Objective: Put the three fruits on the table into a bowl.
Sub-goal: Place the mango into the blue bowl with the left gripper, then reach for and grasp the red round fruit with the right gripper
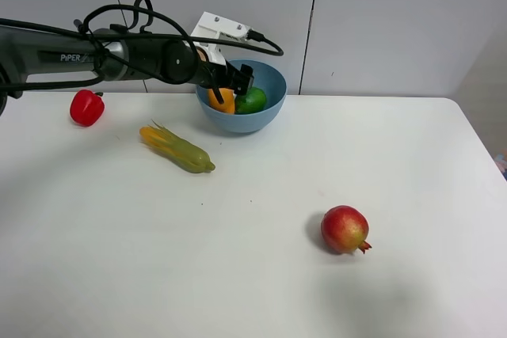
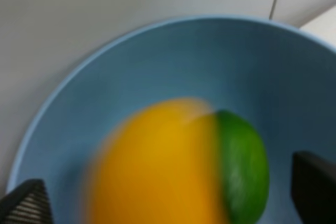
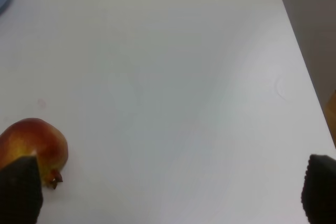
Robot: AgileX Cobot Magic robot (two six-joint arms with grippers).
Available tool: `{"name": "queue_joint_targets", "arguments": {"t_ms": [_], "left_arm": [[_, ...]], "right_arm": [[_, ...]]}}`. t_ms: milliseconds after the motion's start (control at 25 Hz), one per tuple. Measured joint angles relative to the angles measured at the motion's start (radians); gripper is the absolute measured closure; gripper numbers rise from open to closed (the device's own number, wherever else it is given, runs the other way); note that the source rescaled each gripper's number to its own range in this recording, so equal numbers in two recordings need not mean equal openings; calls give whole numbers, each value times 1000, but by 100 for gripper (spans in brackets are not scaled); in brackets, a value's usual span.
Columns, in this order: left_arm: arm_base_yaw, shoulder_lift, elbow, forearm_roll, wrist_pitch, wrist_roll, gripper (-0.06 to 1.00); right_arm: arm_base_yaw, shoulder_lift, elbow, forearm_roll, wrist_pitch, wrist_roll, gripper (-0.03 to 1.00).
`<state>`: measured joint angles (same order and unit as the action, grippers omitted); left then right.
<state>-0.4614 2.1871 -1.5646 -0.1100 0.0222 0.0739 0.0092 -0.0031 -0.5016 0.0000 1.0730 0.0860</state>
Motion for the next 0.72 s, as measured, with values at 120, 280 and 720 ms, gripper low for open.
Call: {"name": "queue_joint_targets", "arguments": {"t_ms": [120, 280, 720], "left_arm": [[-12, -32, 0, 0, 21, -67, -3], [-42, -136, 0, 1, 109, -92, -4], [-121, -487, 0, 190, 517, -74, -4]], "right_arm": [[0, 0, 0, 0, 0, 0, -3], [0, 0, 0, 0, 0, 0, -3], [0, 0, 0, 0, 0, 0, -3]]}}
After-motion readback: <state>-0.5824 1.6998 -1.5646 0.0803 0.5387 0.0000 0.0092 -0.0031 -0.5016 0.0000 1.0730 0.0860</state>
